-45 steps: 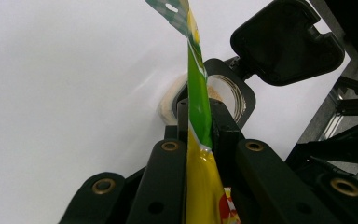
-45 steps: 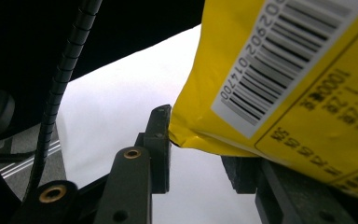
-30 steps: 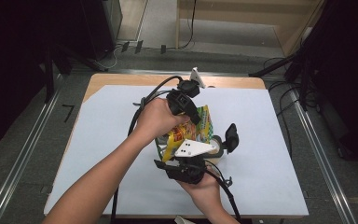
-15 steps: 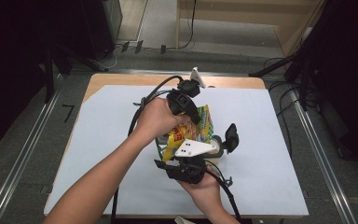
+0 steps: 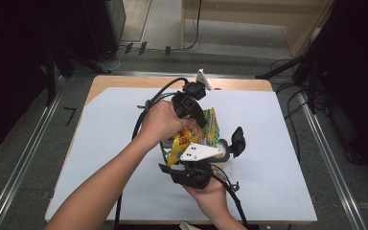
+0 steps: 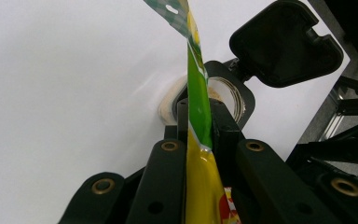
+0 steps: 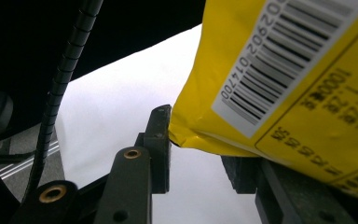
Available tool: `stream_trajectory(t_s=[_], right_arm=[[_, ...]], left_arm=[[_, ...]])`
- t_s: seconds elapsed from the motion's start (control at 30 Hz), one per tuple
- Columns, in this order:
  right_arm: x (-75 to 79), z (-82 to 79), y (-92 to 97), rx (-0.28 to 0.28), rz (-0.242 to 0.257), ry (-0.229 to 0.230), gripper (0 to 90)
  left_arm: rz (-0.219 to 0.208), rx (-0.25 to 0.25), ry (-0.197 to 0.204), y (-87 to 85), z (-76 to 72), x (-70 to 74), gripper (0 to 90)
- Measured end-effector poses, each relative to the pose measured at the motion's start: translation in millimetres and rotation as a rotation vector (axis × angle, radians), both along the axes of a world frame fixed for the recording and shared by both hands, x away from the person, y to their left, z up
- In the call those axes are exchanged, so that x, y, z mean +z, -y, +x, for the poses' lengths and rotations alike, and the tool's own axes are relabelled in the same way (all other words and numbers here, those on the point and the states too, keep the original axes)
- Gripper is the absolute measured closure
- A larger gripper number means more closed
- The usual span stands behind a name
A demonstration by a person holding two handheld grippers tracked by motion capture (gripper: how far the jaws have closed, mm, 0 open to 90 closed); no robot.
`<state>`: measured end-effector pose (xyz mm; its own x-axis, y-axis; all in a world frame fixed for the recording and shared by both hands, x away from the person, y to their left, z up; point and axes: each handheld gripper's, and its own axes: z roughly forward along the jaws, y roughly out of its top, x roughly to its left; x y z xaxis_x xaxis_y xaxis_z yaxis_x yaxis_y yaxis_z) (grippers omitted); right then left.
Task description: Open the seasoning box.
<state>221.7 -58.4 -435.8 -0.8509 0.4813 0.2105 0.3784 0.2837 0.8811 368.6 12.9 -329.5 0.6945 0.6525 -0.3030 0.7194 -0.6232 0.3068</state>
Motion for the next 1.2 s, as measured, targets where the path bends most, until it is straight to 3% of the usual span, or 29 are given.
stream_trajectory(t_s=[1.2], right_arm=[[3.4, -0.5, 3.2, -0.013, 0.009, 0.001, 67.0]], left_arm=[[-0.002, -0.015, -0.003, 5.9, 1.5, 2.9, 85.8]])
